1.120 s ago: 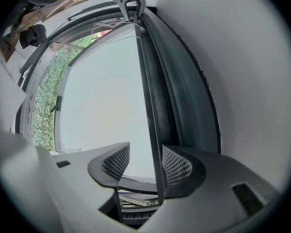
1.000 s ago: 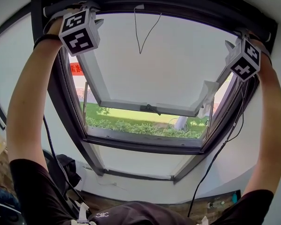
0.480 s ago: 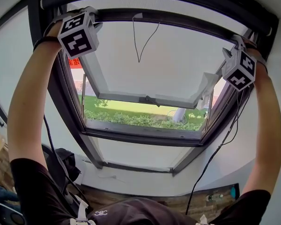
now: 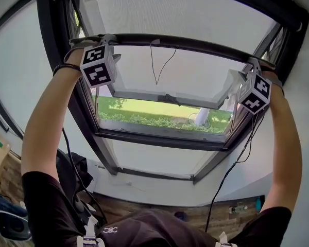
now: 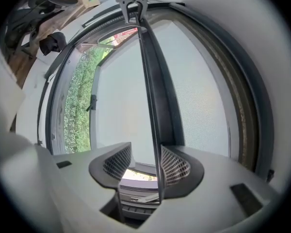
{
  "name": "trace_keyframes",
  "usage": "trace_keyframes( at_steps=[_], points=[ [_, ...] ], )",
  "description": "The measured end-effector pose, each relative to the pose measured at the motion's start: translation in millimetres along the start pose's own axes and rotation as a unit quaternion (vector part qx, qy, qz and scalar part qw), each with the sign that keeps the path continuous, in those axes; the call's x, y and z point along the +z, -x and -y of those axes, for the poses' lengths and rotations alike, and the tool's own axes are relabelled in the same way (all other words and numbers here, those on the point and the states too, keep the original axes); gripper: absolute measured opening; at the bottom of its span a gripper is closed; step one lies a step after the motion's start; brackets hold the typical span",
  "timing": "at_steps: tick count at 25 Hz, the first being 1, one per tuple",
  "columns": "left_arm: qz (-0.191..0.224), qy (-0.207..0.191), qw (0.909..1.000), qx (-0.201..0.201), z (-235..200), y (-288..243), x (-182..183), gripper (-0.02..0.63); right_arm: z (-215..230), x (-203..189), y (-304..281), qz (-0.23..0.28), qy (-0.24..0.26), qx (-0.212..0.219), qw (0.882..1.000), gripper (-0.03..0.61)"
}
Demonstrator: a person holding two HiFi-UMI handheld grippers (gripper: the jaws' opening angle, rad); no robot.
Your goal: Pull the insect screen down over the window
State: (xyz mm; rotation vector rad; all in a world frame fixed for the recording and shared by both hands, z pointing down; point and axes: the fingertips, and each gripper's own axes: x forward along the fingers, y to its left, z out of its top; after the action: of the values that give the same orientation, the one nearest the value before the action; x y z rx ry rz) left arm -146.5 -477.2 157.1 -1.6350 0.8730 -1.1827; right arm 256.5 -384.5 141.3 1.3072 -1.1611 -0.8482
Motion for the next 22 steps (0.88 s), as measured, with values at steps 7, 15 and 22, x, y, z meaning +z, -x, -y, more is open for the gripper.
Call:
trace_keyframes(
  at_steps=[7, 15, 22],
  points=[
    [0.01, 0.021, 0.9995, -0.023, 54.1, -15.3, -7.1, 0.156, -52.9, -5.3, -6.3, 0.006, -0.009, 0.029, 1.0, 0.214],
    [0.006, 0.033, 0.9976, -0.061, 115.2, -33.2, -12.6, 0.132, -116.2, -15.6, -13.1, -0.009, -0.001, 0.076, 0.997, 0.175],
    [-0.002, 0.044, 0.993, -0.11, 166.5, -48.3, -19.3, 0.135, -169.1, -19.9, -22.2, -0.015, -0.008, 0.126, 0.992, 0.17]
  ],
)
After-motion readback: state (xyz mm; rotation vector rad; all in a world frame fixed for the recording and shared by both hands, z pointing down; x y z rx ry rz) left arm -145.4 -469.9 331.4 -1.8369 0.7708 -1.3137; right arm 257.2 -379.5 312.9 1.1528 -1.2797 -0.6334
